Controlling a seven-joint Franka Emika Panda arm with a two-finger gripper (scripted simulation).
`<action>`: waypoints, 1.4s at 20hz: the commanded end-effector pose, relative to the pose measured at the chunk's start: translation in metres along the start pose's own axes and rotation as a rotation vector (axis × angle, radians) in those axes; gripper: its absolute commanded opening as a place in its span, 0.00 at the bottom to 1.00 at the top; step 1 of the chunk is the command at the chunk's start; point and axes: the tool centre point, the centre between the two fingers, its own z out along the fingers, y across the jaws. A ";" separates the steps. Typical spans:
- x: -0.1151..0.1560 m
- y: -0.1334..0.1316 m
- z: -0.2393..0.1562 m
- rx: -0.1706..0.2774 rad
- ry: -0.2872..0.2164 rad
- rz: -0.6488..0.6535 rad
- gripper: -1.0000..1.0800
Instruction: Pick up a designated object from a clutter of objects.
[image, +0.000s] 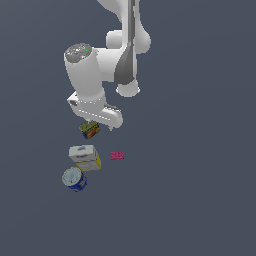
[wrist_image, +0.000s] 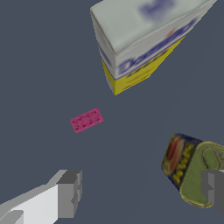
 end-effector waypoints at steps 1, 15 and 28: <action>-0.007 0.029 0.020 0.000 0.004 0.083 0.96; -0.048 0.119 0.076 -0.012 0.018 0.349 0.96; -0.050 0.123 0.093 -0.013 0.018 0.360 0.96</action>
